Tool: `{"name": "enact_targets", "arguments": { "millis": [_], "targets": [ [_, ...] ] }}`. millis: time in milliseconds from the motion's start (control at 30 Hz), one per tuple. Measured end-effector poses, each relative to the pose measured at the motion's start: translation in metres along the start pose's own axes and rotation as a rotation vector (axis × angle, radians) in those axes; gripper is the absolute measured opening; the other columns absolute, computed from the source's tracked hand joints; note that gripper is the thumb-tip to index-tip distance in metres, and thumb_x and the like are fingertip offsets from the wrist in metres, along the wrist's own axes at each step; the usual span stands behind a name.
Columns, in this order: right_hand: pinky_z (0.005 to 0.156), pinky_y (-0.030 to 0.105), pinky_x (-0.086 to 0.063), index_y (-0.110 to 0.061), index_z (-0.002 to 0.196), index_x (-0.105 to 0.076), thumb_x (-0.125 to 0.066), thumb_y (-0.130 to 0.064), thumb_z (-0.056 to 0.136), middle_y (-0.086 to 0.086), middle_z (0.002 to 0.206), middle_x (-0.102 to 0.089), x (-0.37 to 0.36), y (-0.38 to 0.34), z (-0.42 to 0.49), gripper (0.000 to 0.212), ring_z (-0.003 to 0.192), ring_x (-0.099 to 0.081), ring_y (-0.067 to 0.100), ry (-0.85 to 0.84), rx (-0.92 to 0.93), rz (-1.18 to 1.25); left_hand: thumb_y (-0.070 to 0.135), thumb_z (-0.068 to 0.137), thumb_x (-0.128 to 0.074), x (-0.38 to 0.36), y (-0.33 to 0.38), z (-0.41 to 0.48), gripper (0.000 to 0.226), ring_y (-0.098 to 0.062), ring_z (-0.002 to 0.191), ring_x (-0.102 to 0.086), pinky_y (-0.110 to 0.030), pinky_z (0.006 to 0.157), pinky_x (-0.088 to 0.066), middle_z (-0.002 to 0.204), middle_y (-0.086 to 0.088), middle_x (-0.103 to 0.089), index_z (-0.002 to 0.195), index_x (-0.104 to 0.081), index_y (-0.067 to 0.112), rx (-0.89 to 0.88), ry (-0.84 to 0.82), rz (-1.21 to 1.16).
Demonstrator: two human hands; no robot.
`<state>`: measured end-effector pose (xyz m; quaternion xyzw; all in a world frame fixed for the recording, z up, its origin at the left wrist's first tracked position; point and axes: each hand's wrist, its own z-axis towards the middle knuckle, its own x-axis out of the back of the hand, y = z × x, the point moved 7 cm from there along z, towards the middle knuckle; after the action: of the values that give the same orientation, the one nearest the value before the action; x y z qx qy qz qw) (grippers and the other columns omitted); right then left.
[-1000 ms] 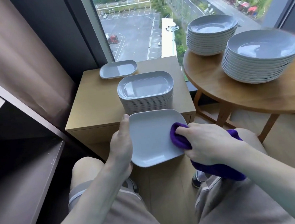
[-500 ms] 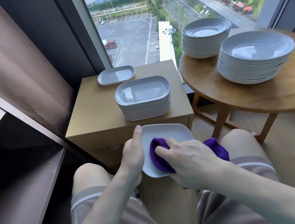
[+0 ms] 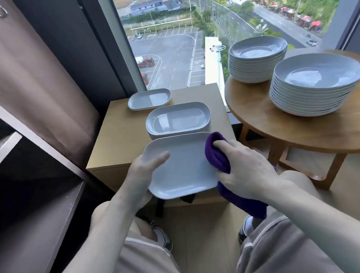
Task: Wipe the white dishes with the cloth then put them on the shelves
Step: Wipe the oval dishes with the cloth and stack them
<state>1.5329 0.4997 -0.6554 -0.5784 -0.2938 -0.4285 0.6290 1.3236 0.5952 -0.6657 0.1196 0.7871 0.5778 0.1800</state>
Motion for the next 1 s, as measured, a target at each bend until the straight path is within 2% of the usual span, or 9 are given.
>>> {"name": "enact_targets", "arguments": {
  "millis": [100,167,300,400,633,700,800,900,1000],
  "targets": [
    [0.071,0.021,-0.043,-0.034,0.140,-0.043,-0.063,-0.033,0.084,-0.011,0.118,-0.057,0.013,0.015,0.013,0.059,0.096,-0.058,0.016,0.099,-0.067,0.186,-0.005,0.096,-0.054,0.004,0.013,0.017,0.032,-0.032,0.102,-0.075,-0.037,0.076,-0.063,0.112,-0.012,-0.077,0.121,-0.069,0.009,-0.019,-0.009,0.037],
    [0.070,0.017,-0.041,-0.034,0.136,-0.047,-0.065,-0.029,0.084,-0.012,0.111,-0.059,0.025,0.019,0.024,0.055,0.092,-0.057,0.011,0.147,-0.067,0.239,-0.010,0.095,-0.052,0.008,0.026,0.027,0.035,-0.034,0.103,-0.074,-0.042,0.079,-0.064,0.112,-0.014,-0.076,0.121,-0.068,0.006,-0.030,0.027,0.048],
    [0.070,0.030,-0.045,-0.043,0.122,-0.050,-0.058,-0.035,0.077,-0.013,0.099,-0.062,0.045,0.024,0.048,0.047,0.085,-0.057,0.008,0.199,-0.097,0.305,-0.015,0.095,-0.053,0.017,0.050,0.059,0.038,-0.044,0.120,-0.066,-0.053,0.102,-0.056,0.130,-0.025,-0.069,0.131,-0.062,-0.005,-0.039,0.129,0.093],
    [0.070,0.031,-0.045,-0.041,0.116,-0.055,-0.055,-0.039,0.073,-0.014,0.091,-0.065,0.051,0.033,0.063,0.043,0.081,-0.059,0.007,0.206,-0.143,0.361,-0.016,0.089,-0.059,0.019,0.066,0.081,0.048,-0.044,0.123,-0.064,-0.056,0.107,-0.052,0.134,-0.026,-0.065,0.135,-0.059,-0.006,-0.048,0.154,0.119],
    [0.070,0.034,-0.049,-0.043,0.106,-0.055,-0.056,-0.039,0.073,-0.014,0.082,-0.067,0.054,0.052,0.066,0.034,0.076,-0.061,0.008,0.210,-0.188,0.383,-0.017,0.097,-0.050,0.036,0.061,0.134,0.047,-0.040,0.120,-0.066,-0.044,0.091,-0.058,0.134,-0.024,-0.065,0.142,-0.053,-0.002,0.019,0.235,0.137],
    [0.071,0.034,-0.049,-0.042,0.105,-0.056,-0.056,-0.040,0.071,-0.015,0.080,-0.067,0.053,0.058,0.065,0.034,0.075,-0.061,0.007,0.206,-0.199,0.379,-0.013,0.095,-0.057,0.041,0.058,0.143,0.044,-0.036,0.111,-0.069,-0.040,0.084,-0.059,0.128,-0.021,-0.068,0.138,-0.055,-0.002,0.030,0.277,0.176],
    [0.071,0.034,-0.050,-0.040,0.103,-0.057,-0.056,-0.040,0.069,-0.019,0.079,-0.067,0.047,0.064,0.067,0.034,0.074,-0.061,0.006,0.190,-0.225,0.385,-0.002,0.090,-0.074,0.052,0.061,0.153,0.038,-0.027,0.098,-0.070,-0.035,0.078,-0.059,0.116,-0.013,-0.071,0.126,-0.062,0.002,-0.006,0.370,0.395],
    [0.069,0.032,-0.049,-0.040,0.108,-0.058,-0.055,-0.040,0.069,-0.015,0.079,-0.068,0.041,0.065,0.074,0.039,0.074,-0.062,0.005,0.160,-0.231,0.384,0.007,0.087,-0.078,0.054,0.063,0.159,0.037,-0.013,0.088,-0.066,-0.023,0.062,-0.050,0.101,0.001,-0.069,0.121,-0.064,0.011,-0.035,0.395,0.531],
    [0.064,0.022,-0.044,-0.043,0.106,-0.056,-0.055,-0.040,0.069,-0.016,0.079,-0.067,0.039,0.064,0.086,0.038,0.075,-0.060,-0.001,0.149,-0.231,0.387,0.012,0.087,-0.079,0.056,0.061,0.165,0.036,-0.022,0.102,-0.068,-0.027,0.071,-0.053,0.105,0.001,-0.068,0.118,-0.062,0.016,-0.042,0.388,0.572]
  ]
}}
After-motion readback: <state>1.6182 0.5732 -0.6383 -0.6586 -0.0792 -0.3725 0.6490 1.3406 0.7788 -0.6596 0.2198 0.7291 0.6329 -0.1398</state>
